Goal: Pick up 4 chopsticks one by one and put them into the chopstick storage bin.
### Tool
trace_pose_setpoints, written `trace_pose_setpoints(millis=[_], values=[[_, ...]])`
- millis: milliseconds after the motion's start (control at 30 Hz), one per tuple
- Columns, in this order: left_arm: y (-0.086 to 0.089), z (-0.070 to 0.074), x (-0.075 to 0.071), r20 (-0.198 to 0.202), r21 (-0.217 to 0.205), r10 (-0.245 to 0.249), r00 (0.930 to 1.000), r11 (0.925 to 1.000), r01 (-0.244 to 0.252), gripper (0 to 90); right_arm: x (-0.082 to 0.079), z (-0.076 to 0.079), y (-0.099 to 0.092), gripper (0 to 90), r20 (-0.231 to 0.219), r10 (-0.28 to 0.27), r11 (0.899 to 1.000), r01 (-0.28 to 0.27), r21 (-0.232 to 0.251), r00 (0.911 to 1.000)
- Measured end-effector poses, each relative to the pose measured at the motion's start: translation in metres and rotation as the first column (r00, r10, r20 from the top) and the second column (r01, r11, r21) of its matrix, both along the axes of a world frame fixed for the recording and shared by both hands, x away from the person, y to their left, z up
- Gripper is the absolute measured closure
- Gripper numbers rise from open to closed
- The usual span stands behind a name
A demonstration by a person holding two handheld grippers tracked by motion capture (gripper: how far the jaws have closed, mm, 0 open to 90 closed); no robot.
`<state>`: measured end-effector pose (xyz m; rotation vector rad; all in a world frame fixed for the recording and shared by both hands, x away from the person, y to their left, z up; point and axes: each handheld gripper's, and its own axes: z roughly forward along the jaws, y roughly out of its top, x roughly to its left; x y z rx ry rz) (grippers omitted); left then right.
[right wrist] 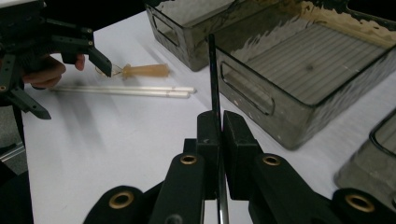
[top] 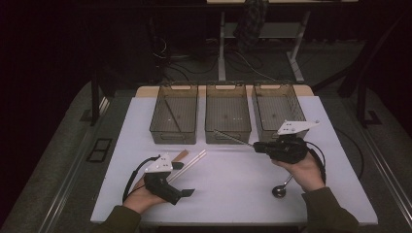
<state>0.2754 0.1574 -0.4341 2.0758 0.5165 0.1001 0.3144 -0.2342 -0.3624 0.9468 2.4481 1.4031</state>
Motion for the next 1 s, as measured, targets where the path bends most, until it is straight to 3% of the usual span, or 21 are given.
trace_pose_setpoints(millis=[433,1000], values=[[0.000,0.002,-0.001,0.004,-0.005,0.004,1.0000,1.0000,-0.004,0.6,0.021,0.008,0.027,85.3,0.008,-0.021,1.000,0.021,0.018,0.9998],[0.000,0.003,-0.002,0.005,-0.016,-0.004,1.0000,0.9999,0.004,0.6,0.053,0.013,0.069,85.3,0.007,-0.043,0.999,0.043,-0.027,0.9990]])
